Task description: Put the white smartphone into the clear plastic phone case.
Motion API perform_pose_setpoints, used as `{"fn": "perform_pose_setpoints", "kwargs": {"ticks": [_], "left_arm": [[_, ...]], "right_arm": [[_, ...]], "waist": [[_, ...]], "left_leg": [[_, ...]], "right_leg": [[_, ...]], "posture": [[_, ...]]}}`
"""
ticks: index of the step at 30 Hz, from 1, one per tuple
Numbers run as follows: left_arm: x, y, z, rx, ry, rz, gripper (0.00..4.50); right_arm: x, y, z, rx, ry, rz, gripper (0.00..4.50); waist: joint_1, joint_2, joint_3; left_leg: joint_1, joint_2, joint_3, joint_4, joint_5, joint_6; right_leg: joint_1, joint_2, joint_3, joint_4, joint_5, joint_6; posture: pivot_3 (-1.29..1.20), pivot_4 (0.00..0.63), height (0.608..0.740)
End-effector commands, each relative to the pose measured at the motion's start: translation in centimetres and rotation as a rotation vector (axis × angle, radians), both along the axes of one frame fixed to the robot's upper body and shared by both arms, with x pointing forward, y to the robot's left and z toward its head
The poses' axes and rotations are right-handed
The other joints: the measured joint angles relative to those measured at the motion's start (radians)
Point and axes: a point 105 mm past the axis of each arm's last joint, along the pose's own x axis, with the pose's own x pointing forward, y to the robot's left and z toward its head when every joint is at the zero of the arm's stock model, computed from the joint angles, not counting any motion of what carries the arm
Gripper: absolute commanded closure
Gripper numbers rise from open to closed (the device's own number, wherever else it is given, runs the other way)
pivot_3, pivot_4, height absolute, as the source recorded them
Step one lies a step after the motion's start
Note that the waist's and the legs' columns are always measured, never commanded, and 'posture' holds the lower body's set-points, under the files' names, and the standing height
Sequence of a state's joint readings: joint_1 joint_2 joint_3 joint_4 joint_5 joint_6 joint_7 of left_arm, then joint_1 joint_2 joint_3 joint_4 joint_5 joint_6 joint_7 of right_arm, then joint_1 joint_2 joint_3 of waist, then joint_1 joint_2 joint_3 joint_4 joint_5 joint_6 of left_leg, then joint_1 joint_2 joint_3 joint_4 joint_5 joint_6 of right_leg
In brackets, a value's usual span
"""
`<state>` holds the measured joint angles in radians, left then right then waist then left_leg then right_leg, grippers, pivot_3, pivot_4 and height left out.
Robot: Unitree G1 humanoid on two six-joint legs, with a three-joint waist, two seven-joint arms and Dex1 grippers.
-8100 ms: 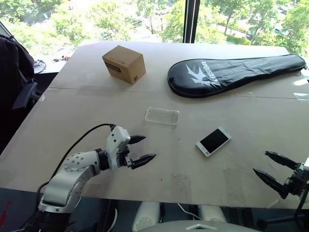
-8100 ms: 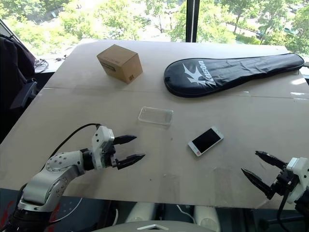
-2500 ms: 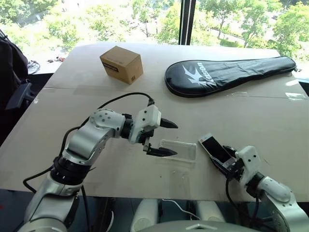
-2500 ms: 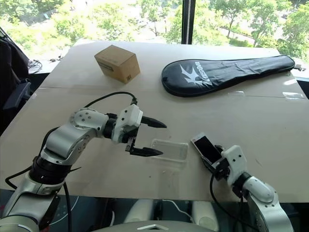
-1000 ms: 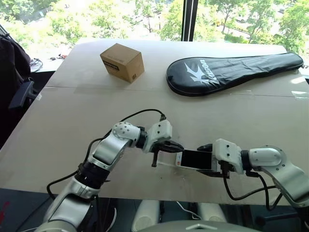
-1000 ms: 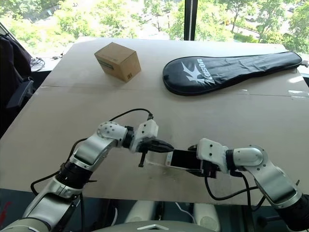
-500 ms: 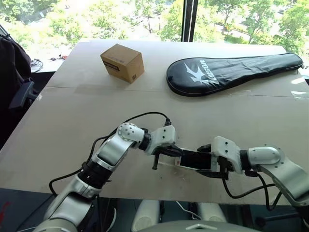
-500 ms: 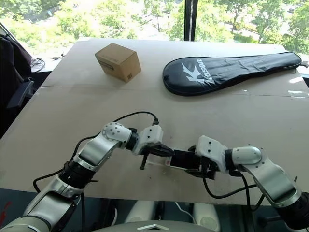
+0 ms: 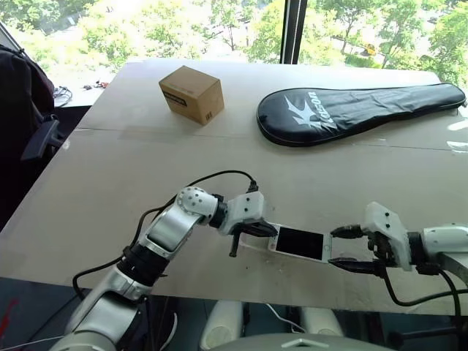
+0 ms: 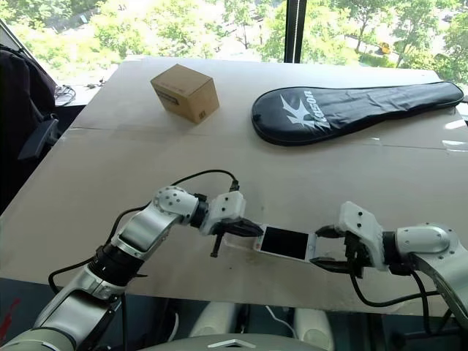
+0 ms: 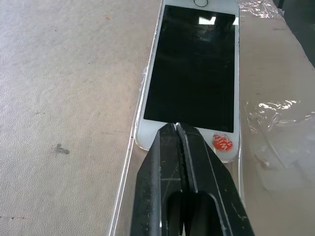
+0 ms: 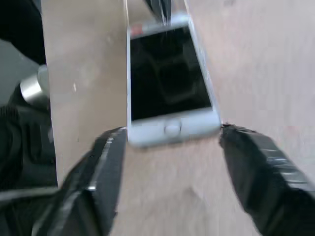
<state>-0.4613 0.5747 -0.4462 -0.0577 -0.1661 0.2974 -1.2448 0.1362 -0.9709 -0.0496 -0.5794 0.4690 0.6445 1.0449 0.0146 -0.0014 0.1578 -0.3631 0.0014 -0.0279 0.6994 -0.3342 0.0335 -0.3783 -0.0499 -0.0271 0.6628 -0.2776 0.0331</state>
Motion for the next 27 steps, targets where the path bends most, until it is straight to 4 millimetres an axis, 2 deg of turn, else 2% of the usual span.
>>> {"fn": "perform_pose_setpoints", "kwargs": {"ticks": [1,3,4,7,11,15,18,23,27], "left_arm": [[-0.1,-0.3,0.6,-0.006,-0.002,0.008,4.5],[0.2,-0.3,2.1,-0.03,-0.029,0.011,4.5],[0.3,-0.2,2.8,-0.04,-0.042,0.012,4.5],[0.6,0.3,4.5,-0.058,-0.059,0.033,4.5],[1.6,2.7,5.8,-0.009,-0.088,0.084,4.5],[3.0,5.7,5.5,0.092,-0.094,0.15,4.5],[2.1,7.1,3.9,0.178,-0.041,0.117,4.5],[1.2,7.0,2.2,0.204,0.0,0.098,4.5],[0.7,6.1,1.8,0.191,0.012,0.075,4.5]], "right_arm": [[-0.1,0.3,0.7,0.004,-0.063,0.044,3.1],[0.2,0.6,1.0,0.027,-0.08,0.037,4.16],[0.4,0.7,1.1,0.033,-0.09,0.035,4.47],[0.5,0.8,1.0,0.034,-0.091,0.039,4.47],[0.5,0.8,0.9,0.036,-0.087,0.044,4.47],[0.3,0.9,0.7,0.037,-0.077,0.051,4.47],[0.3,0.8,0.6,0.031,-0.077,0.049,4.47],[0.2,0.6,0.6,0.024,-0.078,0.043,4.47],[0.1,0.5,0.6,0.023,-0.076,0.04,4.47]], "waist": [[0.0,0.0,0.0],[-0.001,0.0,0.0],[-0.001,0.0,0.001],[-0.001,-0.001,0.002],[-0.002,-0.001,0.002],[-0.002,0.0,0.003],[-0.002,0.0,0.003],[0.0,-0.001,0.003],[0.0,-0.001,0.003]], "left_leg": [[0.0,0.0,0.0,0.0,0.0,0.0],[0.0,0.0,0.0,0.0,0.0,0.0],[0.0,0.0,0.0,0.0,0.0,0.0],[-0.001,0.0,0.0,0.0,0.002,-0.003],[-0.001,0.0,-0.001,0.0,0.002,-0.003],[-0.001,0.0,0.0,0.0,0.002,-0.004],[-0.002,0.0,0.0,0.0,0.002,-0.003],[-0.002,0.0,0.0,0.0,0.002,-0.003],[-0.003,0.0,-0.001,0.0,0.002,-0.003]], "right_leg": [[0.0,0.0,0.0,0.0,0.0,0.0],[0.0,0.0,0.0,0.0,0.0,0.0],[0.0,0.001,0.0,0.0,0.0,0.0],[-0.001,0.001,0.0,0.0,0.0,0.0],[-0.001,0.001,0.0,0.0,0.0,0.0],[-0.001,0.001,0.0,0.0,0.0,0.0],[-0.001,0.002,0.0,0.0,0.0,0.0],[-0.002,0.001,0.0,-0.001,0.0,0.0],[-0.002,0.001,-0.001,-0.001,0.0,0.0]], "posture": [[0.0,0.15,0.74],[0.0,0.15,0.74],[0.0,0.15,0.74],[0.0,0.15,0.74],[0.0,0.15,0.74],[0.0,0.15,0.74],[0.0,0.15,0.74],[0.0,0.15,0.74],[0.0,0.15,0.74]]}}
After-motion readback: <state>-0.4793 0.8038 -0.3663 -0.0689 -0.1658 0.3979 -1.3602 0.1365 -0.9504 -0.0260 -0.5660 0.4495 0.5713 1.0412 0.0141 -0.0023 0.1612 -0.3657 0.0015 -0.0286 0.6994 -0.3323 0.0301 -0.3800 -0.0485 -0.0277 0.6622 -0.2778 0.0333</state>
